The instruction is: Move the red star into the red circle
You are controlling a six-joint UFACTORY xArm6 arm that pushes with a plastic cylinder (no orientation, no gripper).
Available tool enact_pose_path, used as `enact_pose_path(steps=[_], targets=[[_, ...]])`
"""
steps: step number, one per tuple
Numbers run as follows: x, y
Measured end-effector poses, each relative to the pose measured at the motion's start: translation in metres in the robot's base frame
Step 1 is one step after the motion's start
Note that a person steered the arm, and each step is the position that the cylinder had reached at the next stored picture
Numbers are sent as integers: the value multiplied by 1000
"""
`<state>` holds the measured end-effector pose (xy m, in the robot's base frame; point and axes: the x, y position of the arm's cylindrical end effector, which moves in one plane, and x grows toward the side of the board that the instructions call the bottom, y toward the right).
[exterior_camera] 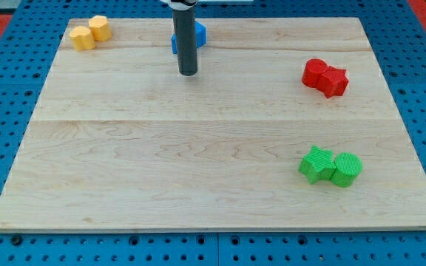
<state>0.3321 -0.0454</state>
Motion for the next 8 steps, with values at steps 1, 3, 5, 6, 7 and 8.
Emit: enact_pose_path(steps=[1,3,5,6,7,8], targets=[[4,1],[12,2],[53,85],[58,191],[73,265],[103,284]])
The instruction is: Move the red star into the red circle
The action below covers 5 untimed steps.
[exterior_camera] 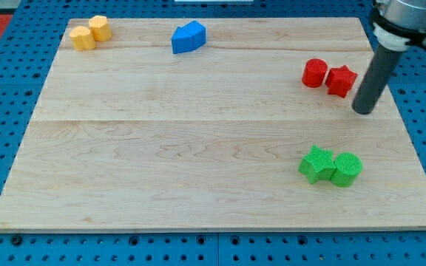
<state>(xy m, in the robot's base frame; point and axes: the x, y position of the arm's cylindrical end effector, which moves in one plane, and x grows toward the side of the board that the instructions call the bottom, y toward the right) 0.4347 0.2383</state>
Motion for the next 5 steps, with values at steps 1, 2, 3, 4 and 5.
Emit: enact_pose_path(steps=[1,2,3,4,5], targets=[[-7,31],[-21,9],[-41,-18],[-45,-8],[-46,7]])
